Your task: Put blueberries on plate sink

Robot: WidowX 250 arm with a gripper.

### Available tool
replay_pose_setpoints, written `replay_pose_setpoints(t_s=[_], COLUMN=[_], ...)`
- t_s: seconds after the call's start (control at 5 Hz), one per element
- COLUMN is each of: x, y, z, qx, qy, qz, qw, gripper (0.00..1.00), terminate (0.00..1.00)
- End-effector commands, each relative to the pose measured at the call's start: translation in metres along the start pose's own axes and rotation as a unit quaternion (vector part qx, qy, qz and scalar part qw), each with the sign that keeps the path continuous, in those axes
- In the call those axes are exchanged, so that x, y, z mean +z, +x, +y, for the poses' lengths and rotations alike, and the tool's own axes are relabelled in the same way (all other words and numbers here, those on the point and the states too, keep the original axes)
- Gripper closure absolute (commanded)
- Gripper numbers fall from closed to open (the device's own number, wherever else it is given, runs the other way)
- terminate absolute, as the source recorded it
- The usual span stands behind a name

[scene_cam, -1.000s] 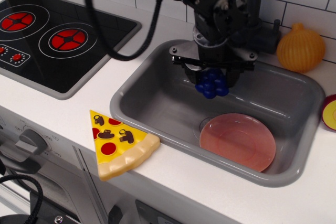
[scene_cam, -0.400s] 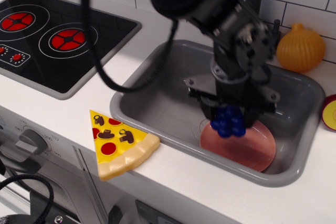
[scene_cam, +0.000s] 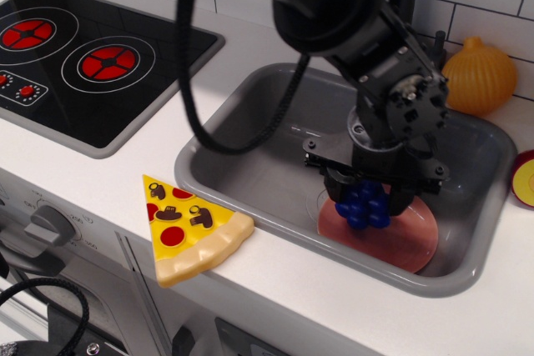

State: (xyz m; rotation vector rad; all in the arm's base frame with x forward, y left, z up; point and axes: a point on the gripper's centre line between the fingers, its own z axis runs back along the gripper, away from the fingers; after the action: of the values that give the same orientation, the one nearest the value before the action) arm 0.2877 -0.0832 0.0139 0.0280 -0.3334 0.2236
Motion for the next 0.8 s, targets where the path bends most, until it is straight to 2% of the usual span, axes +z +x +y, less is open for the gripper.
replay_pose_setpoints(t_s=[0.0,0.2,0.4,0.6], x=[0.034,0.060,0.085,0.085], y=[0.026,0.043,0.060,0.060], z=[0.005,0.018,0.039,0.039], qx=[0.043,0.055,0.057,0.057], qy=[-0.044,-0.053,-0.051,-0.051], qz=[-0.013,-0.014,-0.029,-0.029], qw=[0.9981,0.9970,0.9967,0.9967], gripper=[0.00,0.00,0.00,0.00], terminate=[0.00,0.00,0.00,0.00])
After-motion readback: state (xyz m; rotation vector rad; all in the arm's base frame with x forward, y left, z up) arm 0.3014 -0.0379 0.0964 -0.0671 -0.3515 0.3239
